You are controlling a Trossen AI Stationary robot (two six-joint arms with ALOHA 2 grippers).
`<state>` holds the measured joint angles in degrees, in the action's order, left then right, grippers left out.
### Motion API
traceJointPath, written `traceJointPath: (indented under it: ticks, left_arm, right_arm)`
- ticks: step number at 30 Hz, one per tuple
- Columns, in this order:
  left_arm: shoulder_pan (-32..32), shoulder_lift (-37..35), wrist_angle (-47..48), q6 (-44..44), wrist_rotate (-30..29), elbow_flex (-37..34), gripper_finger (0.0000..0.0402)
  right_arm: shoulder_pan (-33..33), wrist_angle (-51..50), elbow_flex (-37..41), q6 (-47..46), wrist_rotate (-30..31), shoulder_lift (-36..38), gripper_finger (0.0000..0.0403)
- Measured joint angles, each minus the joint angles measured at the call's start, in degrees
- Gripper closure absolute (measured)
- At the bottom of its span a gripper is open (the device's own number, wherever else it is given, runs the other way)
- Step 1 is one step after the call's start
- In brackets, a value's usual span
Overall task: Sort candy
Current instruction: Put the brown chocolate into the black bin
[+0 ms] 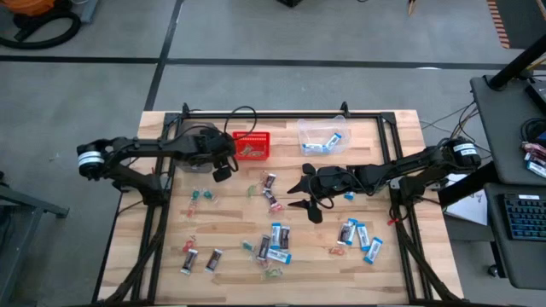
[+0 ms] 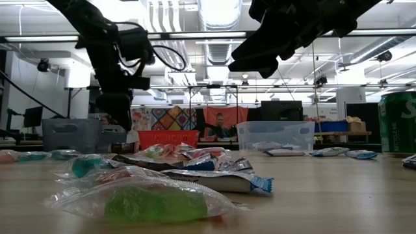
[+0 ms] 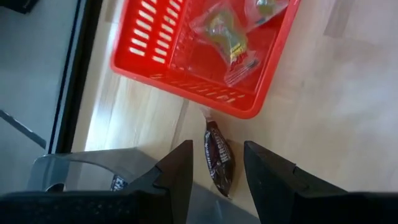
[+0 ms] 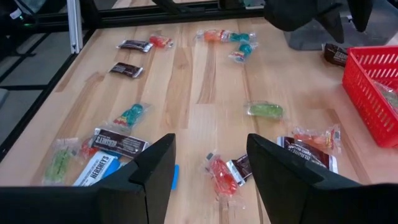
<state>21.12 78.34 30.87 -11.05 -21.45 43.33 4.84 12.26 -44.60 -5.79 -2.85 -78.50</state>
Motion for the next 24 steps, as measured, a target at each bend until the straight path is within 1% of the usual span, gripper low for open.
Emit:
traceJointPath:
  ticks: [12,24]
  left_arm:
    - [0.62,6.01,-1.46,-0.02,0.02,0.00,0.0277]
    - [2.41,8.64,-3.06,0.64,0.00,0.00,0.0277]
  right_arm:
    - [0.00,-0.12,0.00,0.52,0.00,0.00,0.0211]
    - [0.00,-0.11,0.00,0.48,0.00,0.00,0.0211]
